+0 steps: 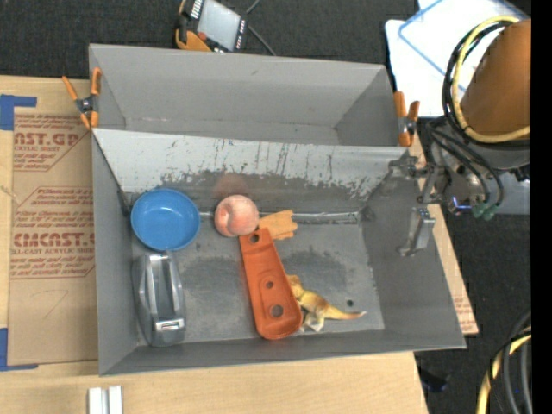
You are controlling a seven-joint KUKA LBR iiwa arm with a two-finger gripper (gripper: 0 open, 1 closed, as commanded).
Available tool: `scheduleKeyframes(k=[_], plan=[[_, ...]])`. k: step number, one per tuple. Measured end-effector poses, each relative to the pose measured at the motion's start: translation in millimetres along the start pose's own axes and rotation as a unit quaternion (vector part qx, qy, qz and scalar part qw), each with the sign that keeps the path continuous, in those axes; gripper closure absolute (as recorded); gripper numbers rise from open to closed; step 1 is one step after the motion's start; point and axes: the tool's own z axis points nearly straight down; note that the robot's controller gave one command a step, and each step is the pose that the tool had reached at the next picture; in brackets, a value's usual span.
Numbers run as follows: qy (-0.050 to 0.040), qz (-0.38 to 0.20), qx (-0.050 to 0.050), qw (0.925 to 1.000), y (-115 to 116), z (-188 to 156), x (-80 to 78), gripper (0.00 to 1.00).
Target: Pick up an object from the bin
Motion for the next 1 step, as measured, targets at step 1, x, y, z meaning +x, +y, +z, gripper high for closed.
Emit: scheduleKeyframes(k=[1], plan=[[0.0019,0.018,-0.004,0.9998,44.5,84.4,3.6,0.00]])
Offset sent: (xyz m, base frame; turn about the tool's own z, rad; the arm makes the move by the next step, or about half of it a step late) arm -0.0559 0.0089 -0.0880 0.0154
